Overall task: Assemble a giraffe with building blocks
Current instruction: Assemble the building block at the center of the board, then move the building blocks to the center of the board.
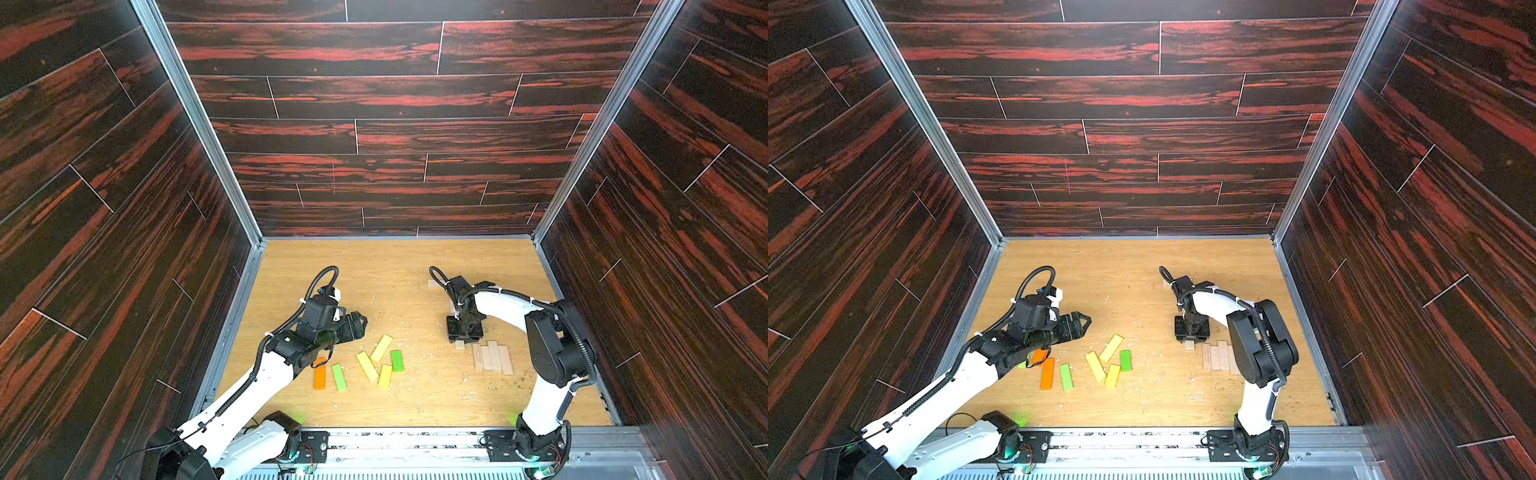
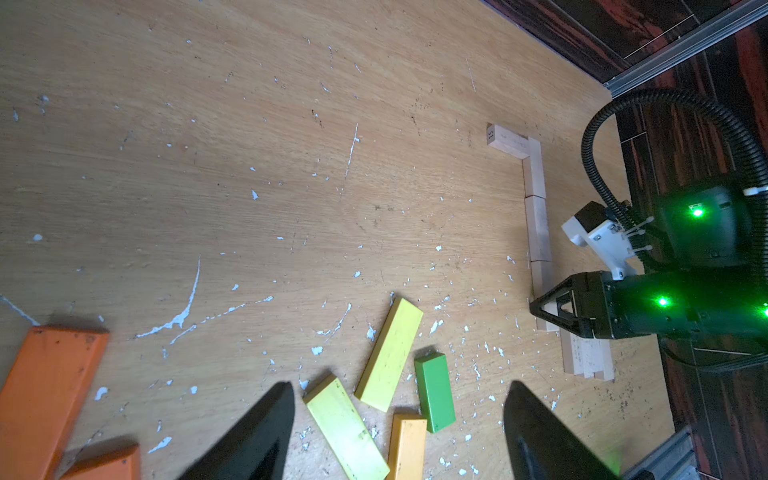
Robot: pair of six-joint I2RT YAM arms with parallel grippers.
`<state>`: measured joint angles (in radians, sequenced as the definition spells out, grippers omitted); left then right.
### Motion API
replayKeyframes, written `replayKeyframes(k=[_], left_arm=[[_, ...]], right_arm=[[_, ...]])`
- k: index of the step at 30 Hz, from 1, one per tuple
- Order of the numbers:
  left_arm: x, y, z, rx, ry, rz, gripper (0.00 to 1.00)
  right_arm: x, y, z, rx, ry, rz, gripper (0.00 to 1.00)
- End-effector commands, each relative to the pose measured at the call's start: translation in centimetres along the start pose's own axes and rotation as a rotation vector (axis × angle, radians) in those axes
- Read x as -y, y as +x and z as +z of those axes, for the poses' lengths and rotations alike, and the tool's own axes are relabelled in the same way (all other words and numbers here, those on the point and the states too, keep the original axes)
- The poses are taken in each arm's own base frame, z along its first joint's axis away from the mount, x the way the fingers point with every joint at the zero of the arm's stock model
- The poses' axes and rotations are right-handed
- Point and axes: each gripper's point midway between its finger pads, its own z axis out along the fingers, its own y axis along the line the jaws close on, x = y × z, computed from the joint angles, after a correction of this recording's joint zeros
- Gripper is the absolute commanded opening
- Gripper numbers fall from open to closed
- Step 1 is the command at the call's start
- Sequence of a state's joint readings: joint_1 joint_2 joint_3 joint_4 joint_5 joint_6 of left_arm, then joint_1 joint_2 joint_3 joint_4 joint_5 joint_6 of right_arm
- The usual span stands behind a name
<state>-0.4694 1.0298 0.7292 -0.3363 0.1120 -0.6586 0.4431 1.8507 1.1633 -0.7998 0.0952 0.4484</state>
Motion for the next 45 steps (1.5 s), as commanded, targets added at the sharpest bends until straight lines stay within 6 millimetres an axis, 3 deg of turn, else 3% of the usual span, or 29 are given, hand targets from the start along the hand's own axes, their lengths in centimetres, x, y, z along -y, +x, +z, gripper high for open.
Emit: replayKeyframes(k=[1,5,11,16,21,28,37,45], left_arm=[[-0.1,-0.4,-0.4,0.014,-0.007,0.003,0.82],[0.0,-0.5,-0.6,0.019,-0.004,0.005,0.83],[0.2,-0.8,-0.9,0.027,-0.001,0.007,0.83],[0.8,-0.7,-0.4,0.009,0.012,0.007,0.83],[3.3,0.8,1.8,-0.047,0.068,0.038,0.82],[6.8,3.7,4.9,-0.134,0.154,0.054,0.81],[7.1,4.4,5.4,-0.151,0.165,0.06,0.81],[6.9,4.8,5.6,-0.153,0.169,0.052,0.77]], right_arm=[[0.3,-0.3,0.8,-0.002,0.022,0.011,0.51],[0.4,-0.2,-0.5,0.02,0.012,0.015,0.57],[0.8,0.2,-5.2,0.11,-0.035,0.049,0.66],[3.3,0.9,-7.4,0.163,-0.117,0.192,0.66],[6.3,2.2,-6.4,0.159,-0.168,0.346,0.64],[8.5,2.4,-4.7,0.159,-0.198,0.479,0.64],[9.0,0.1,-4.3,0.186,-0.161,0.472,0.62],[9.0,-2.7,-3.1,0.193,-0.138,0.452,0.47]])
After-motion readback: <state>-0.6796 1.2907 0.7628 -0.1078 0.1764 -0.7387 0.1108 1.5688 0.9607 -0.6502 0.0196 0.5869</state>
